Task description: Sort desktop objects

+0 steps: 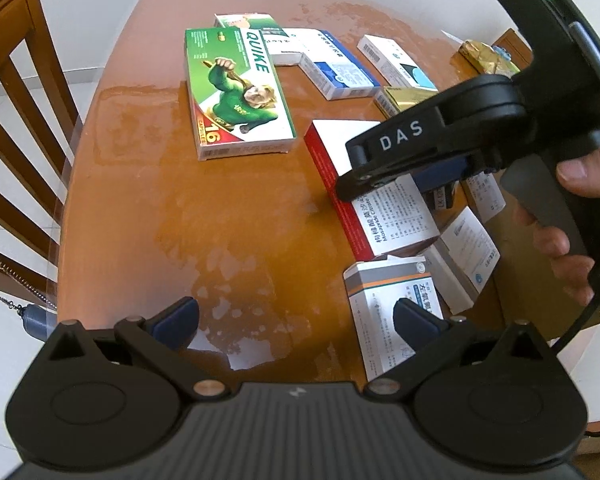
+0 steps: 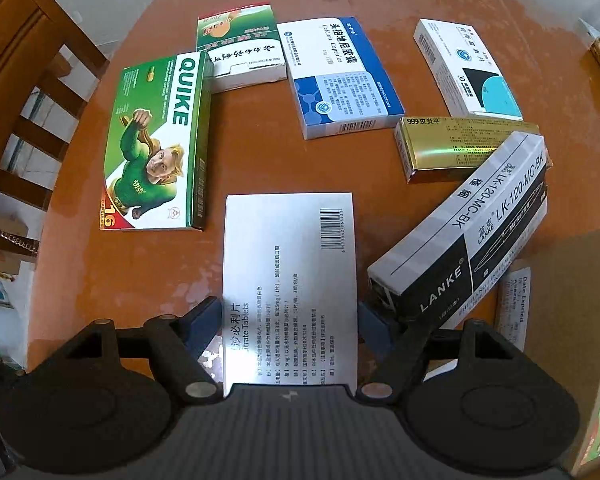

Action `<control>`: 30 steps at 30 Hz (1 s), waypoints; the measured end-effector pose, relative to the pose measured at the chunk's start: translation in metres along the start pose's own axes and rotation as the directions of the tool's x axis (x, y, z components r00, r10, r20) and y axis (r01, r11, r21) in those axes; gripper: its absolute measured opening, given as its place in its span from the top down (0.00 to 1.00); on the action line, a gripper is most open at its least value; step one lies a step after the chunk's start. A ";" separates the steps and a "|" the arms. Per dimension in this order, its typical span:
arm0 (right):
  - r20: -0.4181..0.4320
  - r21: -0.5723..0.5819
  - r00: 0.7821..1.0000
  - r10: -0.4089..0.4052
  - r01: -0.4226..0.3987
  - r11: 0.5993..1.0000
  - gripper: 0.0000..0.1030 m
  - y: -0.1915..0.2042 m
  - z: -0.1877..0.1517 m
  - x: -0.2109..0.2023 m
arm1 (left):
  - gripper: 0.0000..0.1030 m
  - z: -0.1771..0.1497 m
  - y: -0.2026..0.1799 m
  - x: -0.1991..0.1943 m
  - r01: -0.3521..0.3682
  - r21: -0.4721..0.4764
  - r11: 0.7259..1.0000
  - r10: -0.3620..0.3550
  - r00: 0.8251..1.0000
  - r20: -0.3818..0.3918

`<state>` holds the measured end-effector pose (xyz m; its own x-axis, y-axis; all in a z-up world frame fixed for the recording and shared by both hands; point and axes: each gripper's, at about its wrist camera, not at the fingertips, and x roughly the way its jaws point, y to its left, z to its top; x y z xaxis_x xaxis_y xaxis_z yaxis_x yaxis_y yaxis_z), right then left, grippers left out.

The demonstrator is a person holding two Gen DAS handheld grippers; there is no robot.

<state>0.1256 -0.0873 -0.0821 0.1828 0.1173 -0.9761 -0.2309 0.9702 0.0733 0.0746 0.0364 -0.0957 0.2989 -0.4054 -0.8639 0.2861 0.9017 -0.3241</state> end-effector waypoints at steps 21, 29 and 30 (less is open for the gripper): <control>-0.002 -0.014 0.999 0.047 -0.047 0.999 0.19 -0.005 0.004 -0.004 | 0.00 -0.012 0.000 -0.009 -0.012 -0.018 1.000 0.013 0.998 0.068; 0.011 -0.117 0.999 -0.040 0.041 0.992 0.19 0.017 0.002 0.007 | 0.00 -0.012 0.007 -0.009 -0.013 -0.016 1.000 0.014 0.996 0.093; 0.014 -0.136 0.998 -0.053 0.054 0.989 0.19 0.020 0.001 0.008 | 0.00 -0.013 0.008 -0.009 -0.014 -0.017 1.000 0.016 0.995 0.095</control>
<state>0.1236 -0.0669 -0.0881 0.2082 0.0686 -0.9757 -0.3482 0.9374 -0.0084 0.0628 0.0493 -0.0952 0.3883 -0.4036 -0.8284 0.2661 0.9098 -0.3186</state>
